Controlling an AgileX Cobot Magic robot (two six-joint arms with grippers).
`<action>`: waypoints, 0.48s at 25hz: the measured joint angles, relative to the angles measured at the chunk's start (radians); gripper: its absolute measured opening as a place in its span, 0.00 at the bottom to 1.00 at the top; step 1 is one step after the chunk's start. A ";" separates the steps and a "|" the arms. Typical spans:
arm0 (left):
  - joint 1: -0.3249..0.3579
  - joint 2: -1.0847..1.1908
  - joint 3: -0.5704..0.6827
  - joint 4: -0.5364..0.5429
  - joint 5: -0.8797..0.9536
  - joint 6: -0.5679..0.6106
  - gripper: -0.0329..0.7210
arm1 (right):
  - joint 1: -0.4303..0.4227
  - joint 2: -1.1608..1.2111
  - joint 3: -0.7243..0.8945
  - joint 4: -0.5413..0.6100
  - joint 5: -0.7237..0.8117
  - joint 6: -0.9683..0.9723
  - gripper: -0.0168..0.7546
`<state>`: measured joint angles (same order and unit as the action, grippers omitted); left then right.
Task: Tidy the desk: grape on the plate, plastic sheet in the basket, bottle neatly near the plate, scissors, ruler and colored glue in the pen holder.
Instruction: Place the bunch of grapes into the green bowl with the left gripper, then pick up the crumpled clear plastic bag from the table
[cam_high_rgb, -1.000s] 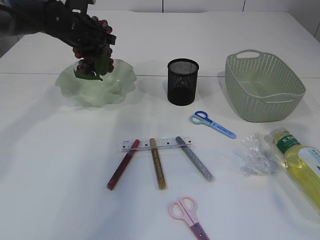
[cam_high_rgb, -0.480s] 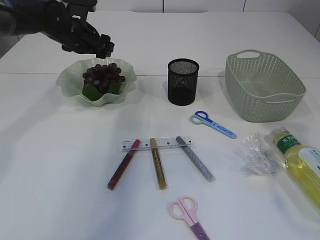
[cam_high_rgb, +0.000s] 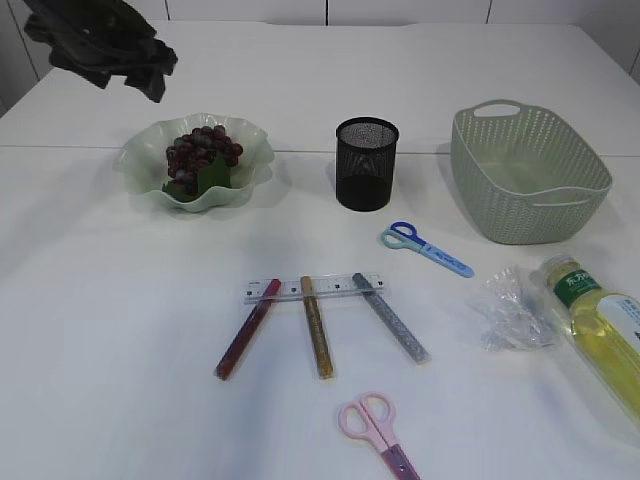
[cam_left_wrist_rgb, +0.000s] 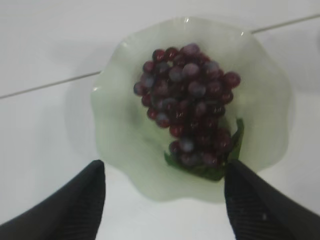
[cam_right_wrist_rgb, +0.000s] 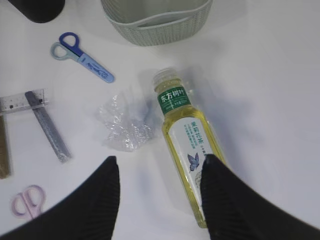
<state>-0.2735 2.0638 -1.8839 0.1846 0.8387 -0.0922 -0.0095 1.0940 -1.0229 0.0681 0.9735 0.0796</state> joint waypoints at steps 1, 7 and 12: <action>0.000 -0.021 0.000 0.011 0.043 0.000 0.74 | 0.000 0.000 -0.008 0.007 -0.003 0.000 0.56; 0.020 -0.108 -0.002 0.024 0.257 0.000 0.67 | 0.000 0.000 -0.041 0.051 0.009 -0.035 0.56; 0.026 -0.157 0.020 0.017 0.303 0.000 0.66 | 0.004 0.015 -0.065 0.101 0.037 -0.066 0.56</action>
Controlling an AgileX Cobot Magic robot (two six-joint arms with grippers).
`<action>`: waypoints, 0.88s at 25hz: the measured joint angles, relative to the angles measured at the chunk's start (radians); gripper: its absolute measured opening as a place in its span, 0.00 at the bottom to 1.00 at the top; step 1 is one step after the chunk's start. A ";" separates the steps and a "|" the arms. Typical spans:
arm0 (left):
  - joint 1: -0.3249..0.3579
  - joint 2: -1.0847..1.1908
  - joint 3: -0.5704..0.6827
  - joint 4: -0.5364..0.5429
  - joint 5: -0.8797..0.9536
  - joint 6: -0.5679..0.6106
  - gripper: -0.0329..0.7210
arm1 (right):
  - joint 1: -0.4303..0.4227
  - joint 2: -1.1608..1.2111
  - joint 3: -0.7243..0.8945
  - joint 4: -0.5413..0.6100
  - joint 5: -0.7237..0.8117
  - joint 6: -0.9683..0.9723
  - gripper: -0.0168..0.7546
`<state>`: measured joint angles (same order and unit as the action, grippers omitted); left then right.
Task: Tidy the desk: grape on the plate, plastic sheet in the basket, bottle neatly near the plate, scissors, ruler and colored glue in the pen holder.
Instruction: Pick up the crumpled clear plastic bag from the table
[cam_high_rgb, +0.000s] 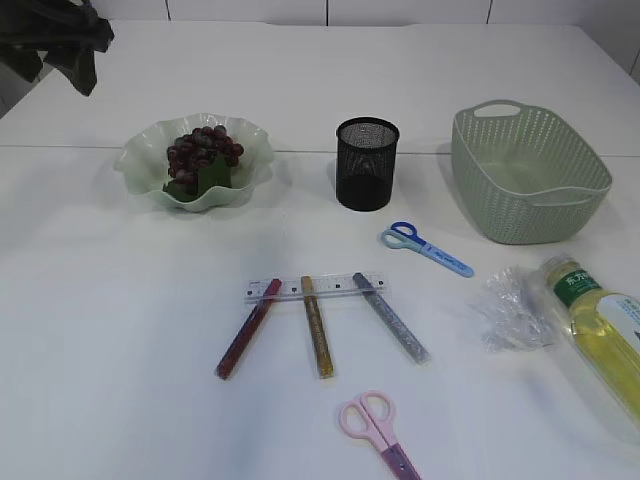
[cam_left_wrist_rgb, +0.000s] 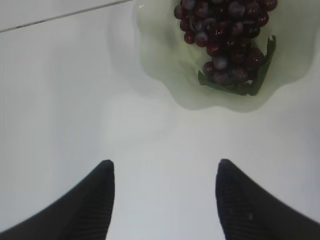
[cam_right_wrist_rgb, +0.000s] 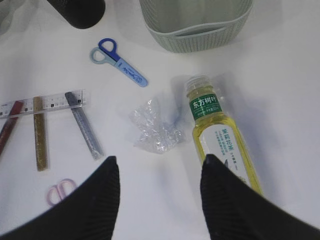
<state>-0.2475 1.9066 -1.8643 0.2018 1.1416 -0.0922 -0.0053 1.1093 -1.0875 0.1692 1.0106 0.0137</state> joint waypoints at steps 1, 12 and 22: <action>0.000 -0.016 0.022 -0.004 0.000 0.002 0.65 | 0.009 0.014 -0.011 -0.007 0.009 -0.003 0.56; 0.000 -0.219 0.394 -0.136 -0.006 0.060 0.61 | 0.234 0.270 -0.156 -0.110 0.068 -0.004 0.56; 0.000 -0.381 0.628 -0.202 0.013 0.126 0.60 | 0.266 0.552 -0.156 -0.169 0.016 0.003 0.61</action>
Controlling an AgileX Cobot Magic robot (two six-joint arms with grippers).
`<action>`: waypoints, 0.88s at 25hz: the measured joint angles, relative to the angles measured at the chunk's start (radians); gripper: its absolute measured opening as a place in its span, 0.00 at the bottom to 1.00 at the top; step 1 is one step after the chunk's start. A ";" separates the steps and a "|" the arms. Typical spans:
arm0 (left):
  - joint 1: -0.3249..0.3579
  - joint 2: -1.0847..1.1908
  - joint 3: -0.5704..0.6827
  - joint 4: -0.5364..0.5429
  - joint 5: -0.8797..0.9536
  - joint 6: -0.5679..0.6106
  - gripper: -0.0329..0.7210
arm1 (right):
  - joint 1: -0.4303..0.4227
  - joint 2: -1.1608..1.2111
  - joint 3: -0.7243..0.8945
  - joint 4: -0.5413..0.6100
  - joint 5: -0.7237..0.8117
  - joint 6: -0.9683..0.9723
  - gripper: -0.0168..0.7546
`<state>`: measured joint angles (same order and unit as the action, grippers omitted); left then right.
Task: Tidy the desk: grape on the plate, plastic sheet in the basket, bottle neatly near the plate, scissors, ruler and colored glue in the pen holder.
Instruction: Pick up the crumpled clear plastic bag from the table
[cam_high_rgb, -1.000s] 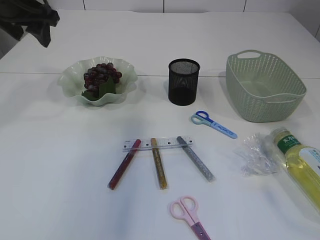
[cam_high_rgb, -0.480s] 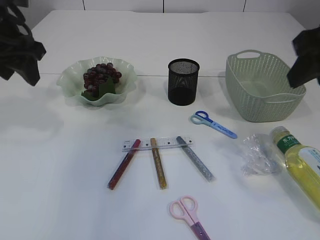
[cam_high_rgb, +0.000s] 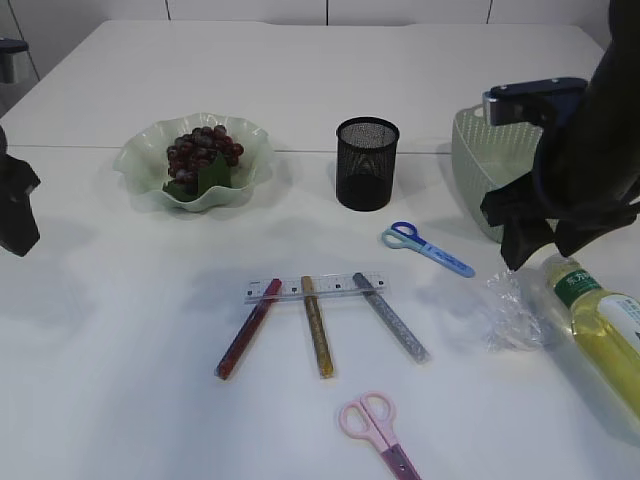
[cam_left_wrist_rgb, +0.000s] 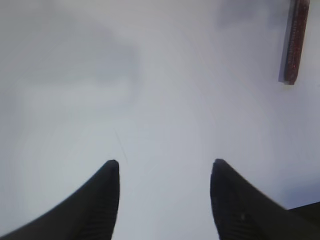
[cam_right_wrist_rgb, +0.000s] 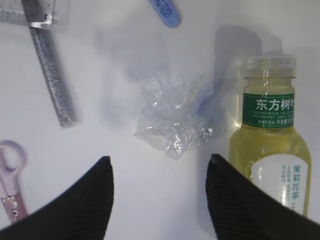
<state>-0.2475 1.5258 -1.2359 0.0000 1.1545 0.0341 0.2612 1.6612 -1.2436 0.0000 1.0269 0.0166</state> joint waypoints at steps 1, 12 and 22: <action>0.000 -0.008 0.009 0.000 -0.004 0.000 0.60 | 0.000 0.018 0.000 -0.013 -0.008 -0.002 0.64; 0.000 -0.016 0.014 -0.016 -0.024 0.002 0.60 | 0.000 0.171 -0.006 -0.030 -0.083 -0.004 0.78; 0.000 -0.016 0.014 -0.020 -0.025 0.007 0.60 | 0.000 0.233 -0.010 -0.080 -0.162 0.032 0.78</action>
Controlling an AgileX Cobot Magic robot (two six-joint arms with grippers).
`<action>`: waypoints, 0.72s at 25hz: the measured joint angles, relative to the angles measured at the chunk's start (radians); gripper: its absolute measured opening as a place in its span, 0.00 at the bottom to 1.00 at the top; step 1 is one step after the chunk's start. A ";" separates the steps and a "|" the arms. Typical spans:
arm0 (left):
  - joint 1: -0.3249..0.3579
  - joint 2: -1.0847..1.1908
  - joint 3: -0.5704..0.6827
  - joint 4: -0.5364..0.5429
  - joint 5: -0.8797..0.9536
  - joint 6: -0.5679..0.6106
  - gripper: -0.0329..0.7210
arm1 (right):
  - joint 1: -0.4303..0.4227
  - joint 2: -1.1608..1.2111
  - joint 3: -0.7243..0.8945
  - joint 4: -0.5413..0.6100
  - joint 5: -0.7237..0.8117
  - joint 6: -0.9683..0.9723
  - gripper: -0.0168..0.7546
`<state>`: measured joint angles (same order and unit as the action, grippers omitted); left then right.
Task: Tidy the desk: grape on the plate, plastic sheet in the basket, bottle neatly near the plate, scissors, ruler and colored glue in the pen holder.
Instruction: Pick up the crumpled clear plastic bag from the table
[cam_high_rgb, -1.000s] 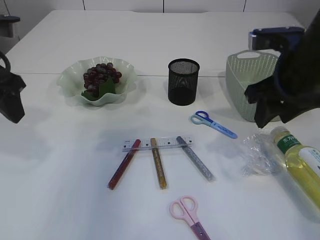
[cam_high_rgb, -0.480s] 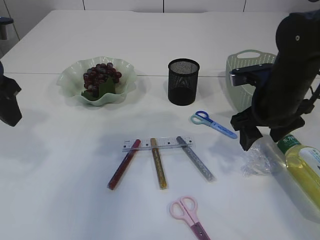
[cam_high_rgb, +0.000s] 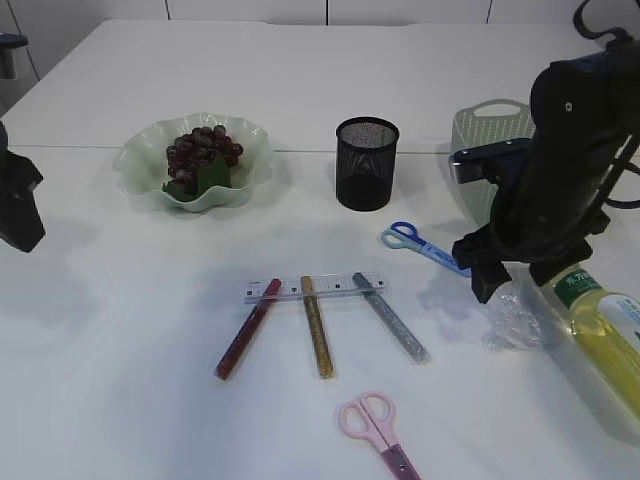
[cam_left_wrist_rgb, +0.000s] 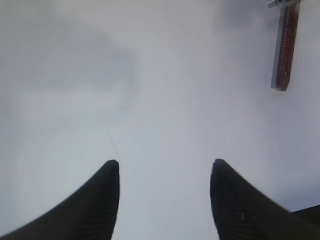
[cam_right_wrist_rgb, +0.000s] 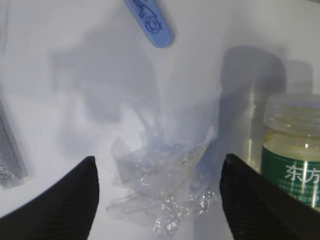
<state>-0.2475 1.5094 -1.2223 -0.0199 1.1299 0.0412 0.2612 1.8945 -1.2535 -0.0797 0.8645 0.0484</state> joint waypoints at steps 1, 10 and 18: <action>0.000 0.000 0.000 0.000 0.000 0.000 0.60 | 0.000 0.008 0.000 0.000 -0.003 0.000 0.78; 0.000 0.000 0.000 0.000 -0.004 0.004 0.59 | 0.000 0.050 0.000 -0.003 -0.013 0.008 0.74; 0.000 0.000 0.000 -0.009 -0.019 0.004 0.59 | 0.000 0.050 0.000 -0.003 -0.015 0.008 0.48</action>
<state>-0.2475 1.5094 -1.2223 -0.0288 1.1110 0.0453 0.2612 1.9448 -1.2535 -0.0823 0.8491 0.0565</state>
